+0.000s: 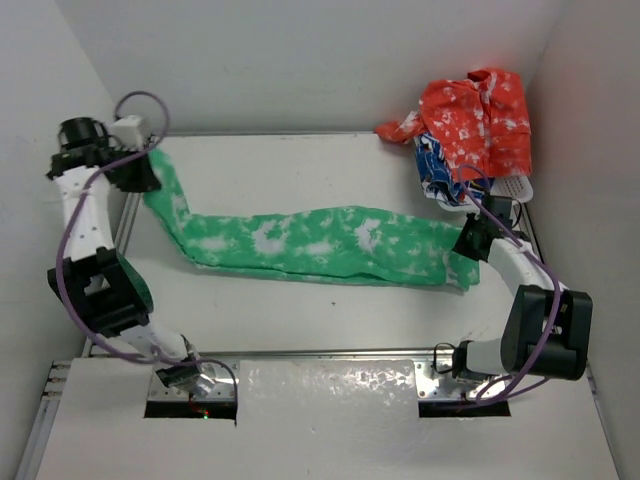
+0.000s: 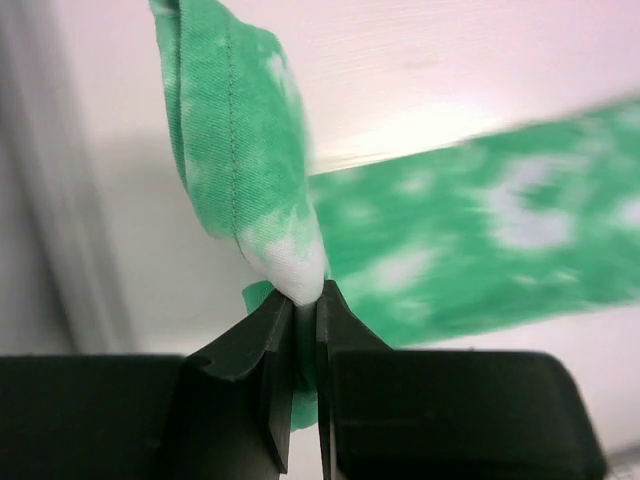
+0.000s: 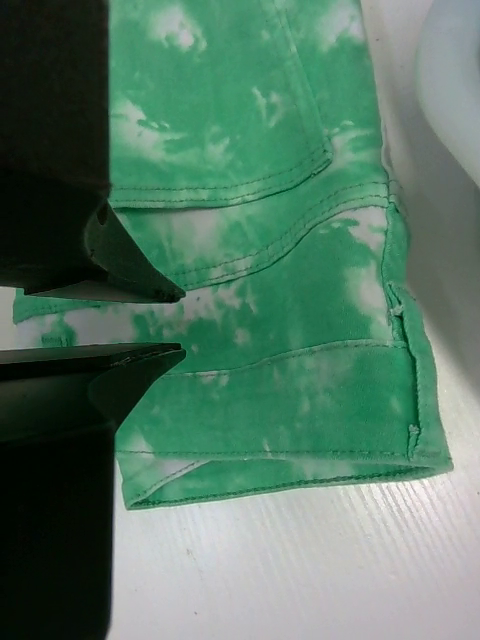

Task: Fold and stack the trousers
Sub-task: Fold the trousers

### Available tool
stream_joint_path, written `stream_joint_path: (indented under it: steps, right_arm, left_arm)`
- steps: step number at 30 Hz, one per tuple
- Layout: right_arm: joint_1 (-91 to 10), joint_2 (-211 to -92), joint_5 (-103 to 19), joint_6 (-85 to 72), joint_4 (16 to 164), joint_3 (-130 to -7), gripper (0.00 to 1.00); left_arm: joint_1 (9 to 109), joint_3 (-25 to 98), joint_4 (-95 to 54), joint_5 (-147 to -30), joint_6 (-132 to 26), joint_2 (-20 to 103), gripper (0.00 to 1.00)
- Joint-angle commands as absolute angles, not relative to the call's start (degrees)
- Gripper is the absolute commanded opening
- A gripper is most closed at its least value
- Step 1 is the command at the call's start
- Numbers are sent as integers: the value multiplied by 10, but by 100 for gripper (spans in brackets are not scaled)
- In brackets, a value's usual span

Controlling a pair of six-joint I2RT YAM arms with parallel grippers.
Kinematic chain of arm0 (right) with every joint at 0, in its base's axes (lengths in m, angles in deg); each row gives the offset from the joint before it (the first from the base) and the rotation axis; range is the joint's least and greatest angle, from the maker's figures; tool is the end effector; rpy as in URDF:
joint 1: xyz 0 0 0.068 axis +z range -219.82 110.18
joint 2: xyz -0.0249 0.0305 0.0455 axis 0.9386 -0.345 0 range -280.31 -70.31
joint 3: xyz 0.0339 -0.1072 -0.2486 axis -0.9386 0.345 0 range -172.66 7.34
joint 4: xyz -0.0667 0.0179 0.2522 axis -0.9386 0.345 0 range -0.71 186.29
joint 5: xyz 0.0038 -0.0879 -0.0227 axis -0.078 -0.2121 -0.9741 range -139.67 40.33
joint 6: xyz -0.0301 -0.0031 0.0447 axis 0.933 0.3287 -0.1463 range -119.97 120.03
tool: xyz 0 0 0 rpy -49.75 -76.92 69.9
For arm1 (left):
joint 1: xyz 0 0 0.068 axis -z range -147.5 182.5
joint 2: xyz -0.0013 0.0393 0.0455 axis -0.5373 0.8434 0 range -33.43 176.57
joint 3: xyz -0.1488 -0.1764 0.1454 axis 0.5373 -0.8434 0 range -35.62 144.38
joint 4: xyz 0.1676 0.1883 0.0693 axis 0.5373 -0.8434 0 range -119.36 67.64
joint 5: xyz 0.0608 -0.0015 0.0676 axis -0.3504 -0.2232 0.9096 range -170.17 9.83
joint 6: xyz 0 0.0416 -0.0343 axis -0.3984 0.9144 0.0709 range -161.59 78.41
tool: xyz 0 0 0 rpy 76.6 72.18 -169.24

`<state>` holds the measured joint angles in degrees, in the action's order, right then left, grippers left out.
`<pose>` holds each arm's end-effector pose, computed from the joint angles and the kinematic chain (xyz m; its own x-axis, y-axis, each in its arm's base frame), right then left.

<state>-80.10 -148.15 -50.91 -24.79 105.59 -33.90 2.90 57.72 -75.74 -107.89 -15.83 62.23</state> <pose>0.2586 -0.0477 0.1862 -0.6320 0.5411 -0.5548 0.5030 0.8310 0.2375 0.3150 0.1597 0.3390 -0.7379 0.0233 -0.6745 0.1237 0.9871 -0.1012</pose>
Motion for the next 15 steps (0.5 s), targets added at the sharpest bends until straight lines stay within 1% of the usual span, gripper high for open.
stream_joint_path:
  steps: [1,2,5,6,9,12,15]
  right_arm:
    - [-798,-1480,-499,-255,1022,-338,21]
    - [-798,-1479,-499,-255,1020,-336,21]
    - [-798,-1482,-499,-255,1014,-332,21]
    - [-798,-1484,-499,-255,1012,-332,21]
    - [-797,-1492,-499,-261,1012,-329,21]
    - [-798,-1486,-499,-275,1010,-321,21]
    - [-796,-1476,-499,-284,1004,-311,21]
  left_arm:
    - [119,543,-783,-1157,-193,569,0]
    - [175,527,-769,-1161,-204,562,0]
    - [270,508,-720,-1160,-254,546,0]
    - [324,505,-700,-1159,-268,542,0]
    - [415,504,-628,-1133,-331,555,0]
    - [466,510,-581,-1112,-394,588,0]
    - [517,503,-540,-1092,-411,617,0]
